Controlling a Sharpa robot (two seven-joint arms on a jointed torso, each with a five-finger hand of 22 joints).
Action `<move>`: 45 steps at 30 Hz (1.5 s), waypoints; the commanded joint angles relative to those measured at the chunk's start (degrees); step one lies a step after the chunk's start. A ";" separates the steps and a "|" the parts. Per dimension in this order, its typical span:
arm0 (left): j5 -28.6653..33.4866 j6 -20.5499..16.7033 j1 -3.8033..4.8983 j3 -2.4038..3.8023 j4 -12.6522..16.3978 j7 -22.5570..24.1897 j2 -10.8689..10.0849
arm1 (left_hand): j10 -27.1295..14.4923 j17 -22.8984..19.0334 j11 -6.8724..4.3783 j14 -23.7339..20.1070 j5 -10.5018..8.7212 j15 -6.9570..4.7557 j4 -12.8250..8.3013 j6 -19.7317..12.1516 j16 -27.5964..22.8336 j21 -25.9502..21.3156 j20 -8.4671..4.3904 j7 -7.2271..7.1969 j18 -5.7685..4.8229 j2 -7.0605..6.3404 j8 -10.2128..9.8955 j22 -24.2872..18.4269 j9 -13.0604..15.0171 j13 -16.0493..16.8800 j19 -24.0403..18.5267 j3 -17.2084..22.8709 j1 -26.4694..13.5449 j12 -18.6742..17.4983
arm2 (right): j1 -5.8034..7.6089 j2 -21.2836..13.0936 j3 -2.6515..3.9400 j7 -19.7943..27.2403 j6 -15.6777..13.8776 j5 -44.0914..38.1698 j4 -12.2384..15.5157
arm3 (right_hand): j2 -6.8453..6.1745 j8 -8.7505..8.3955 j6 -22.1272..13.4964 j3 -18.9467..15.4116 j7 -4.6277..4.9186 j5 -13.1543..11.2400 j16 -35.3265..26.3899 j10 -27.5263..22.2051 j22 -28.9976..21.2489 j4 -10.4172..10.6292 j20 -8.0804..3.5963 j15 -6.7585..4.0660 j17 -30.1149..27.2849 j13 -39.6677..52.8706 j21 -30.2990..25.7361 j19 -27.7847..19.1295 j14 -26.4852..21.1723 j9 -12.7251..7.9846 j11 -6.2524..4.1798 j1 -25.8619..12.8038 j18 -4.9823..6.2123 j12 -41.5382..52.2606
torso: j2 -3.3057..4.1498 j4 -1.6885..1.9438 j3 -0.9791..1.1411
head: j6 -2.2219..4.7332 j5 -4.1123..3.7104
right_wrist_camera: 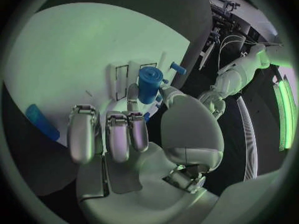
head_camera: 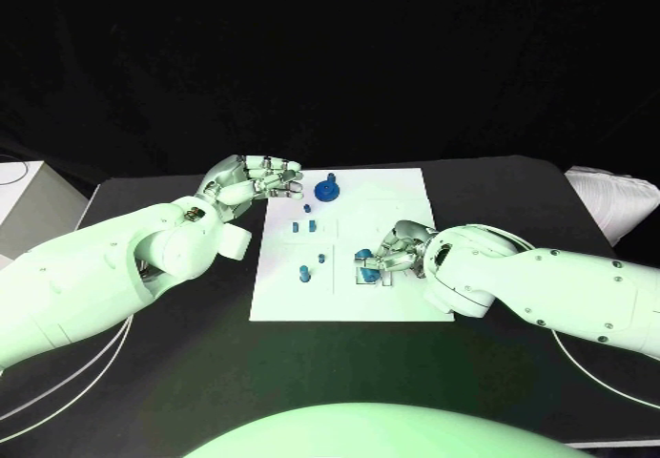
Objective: Assemble the parts on the task board
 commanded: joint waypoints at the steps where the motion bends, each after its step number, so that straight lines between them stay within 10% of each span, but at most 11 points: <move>1: 0.27 0.92 -0.01 0.03 0.15 0.30 0.03 | -0.52 0.05 0.05 0.11 -0.27 0.15 0.26 -0.10 -0.20 -0.39 0.12 0.44 0.12 0.24 -0.15 -0.05 -0.08 0.08 0.39 -0.01 -0.16 0.23 | -0.12 0.04 0.01 -0.19 -0.60 -0.91 0.05 | 1.86 -0.29 0.04 -5.94 0.28 -2.49 0.11 4.66 11.37 0.17 -0.17 -0.19 14.83 13.35 -0.10 4.40 6.02 0.07 -0.29 0.28 -0.96 -0.25 | 0.01 0.00 0.02 | -0.03 0.03; 9: 0.27 1.11 -0.01 0.03 0.21 0.30 -0.03 | -0.57 0.14 0.06 0.11 -0.27 0.16 0.38 -0.14 -0.29 -0.51 0.14 0.44 0.12 0.23 -0.17 -0.14 -0.10 0.08 0.45 -0.05 -0.24 0.24 | -0.20 -0.24 0.01 -0.02 -1.47 -1.19 0.38 | 2.36 -0.08 0.46 -12.47 0.10 -8.95 0.23 5.06 11.85 0.31 -0.18 -0.31 15.05 13.83 1.01 4.63 6.07 0.23 -0.26 -1.73 -1.17 0.54 | 0.00 -0.03 0.03 | -0.02 0.02; 18: 0.27 1.08 -0.01 0.03 0.25 0.32 -0.10 | -0.57 0.14 0.06 0.11 -0.27 0.16 0.38 -0.14 -0.29 -0.51 0.14 0.44 0.12 0.23 -0.17 -0.14 -0.10 0.08 0.45 -0.05 -0.24 0.24 | -0.39 -1.76 0.02 0.52 -2.31 -1.10 1.65 | 3.46 0.13 0.73 -12.57 0.00 -9.03 0.23 5.20 12.01 0.23 -0.22 -0.37 15.05 13.99 1.41 4.71 6.07 0.34 -0.35 -1.82 -1.25 0.82 | 0.02 -0.02 0.03 | 0.03 0.08; 22: 0.27 1.07 -0.01 0.03 0.28 0.30 -0.18 | -0.57 0.14 0.06 0.11 -0.27 0.16 0.38 -0.14 -0.29 -0.51 0.14 0.44 0.12 0.23 -0.17 -0.14 -0.10 0.08 0.45 -0.05 -0.24 0.24 | -0.47 -3.22 0.03 1.87 -1.69 -0.35 2.80 | 5.39 0.11 0.51 -10.42 -0.11 -6.73 0.23 5.13 12.14 -0.12 -0.34 -0.41 15.05 13.92 1.51 4.73 6.07 0.36 -0.44 4.90 -1.27 0.66 | 0.03 -0.03 0.04 | 0.01 0.16; 30: 0.27 1.08 -0.01 0.03 0.31 0.30 -0.25 | -0.62 0.23 0.06 0.10 -0.27 0.17 0.45 -0.17 -0.39 -0.65 0.15 0.44 0.12 0.23 -0.18 -0.25 -0.12 0.08 0.51 -0.07 -0.27 0.26 | -0.54 -5.37 0.05 4.31 -0.09 0.03 4.66 | 2.79 0.27 1.30 -6.13 -0.52 -7.83 0.23 5.52 12.41 -0.57 -0.55 -0.76 15.05 14.38 2.00 4.81 6.07 0.04 -0.80 15.25 -1.37 1.47 | 0.00 -0.09 0.07 | -0.07 0.25; 45: 0.27 1.14 -0.01 0.03 0.23 0.27 -0.13 | -0.62 0.23 0.06 0.10 -0.27 0.17 0.45 -0.17 -0.39 -0.65 0.15 0.44 0.12 0.23 -0.18 -0.25 -0.12 0.08 0.51 -0.07 -0.27 0.26 | -1.17 -4.57 0.06 3.10 -0.44 -1.03 4.57 | 2.24 0.41 1.82 -5.36 -0.64 -8.04 0.23 5.82 12.55 -0.13 -0.68 -0.88 15.05 14.75 2.35 4.87 6.07 -0.12 -0.93 16.72 -1.43 2.14 | 0.03 0.00 0.04 | -0.17 0.13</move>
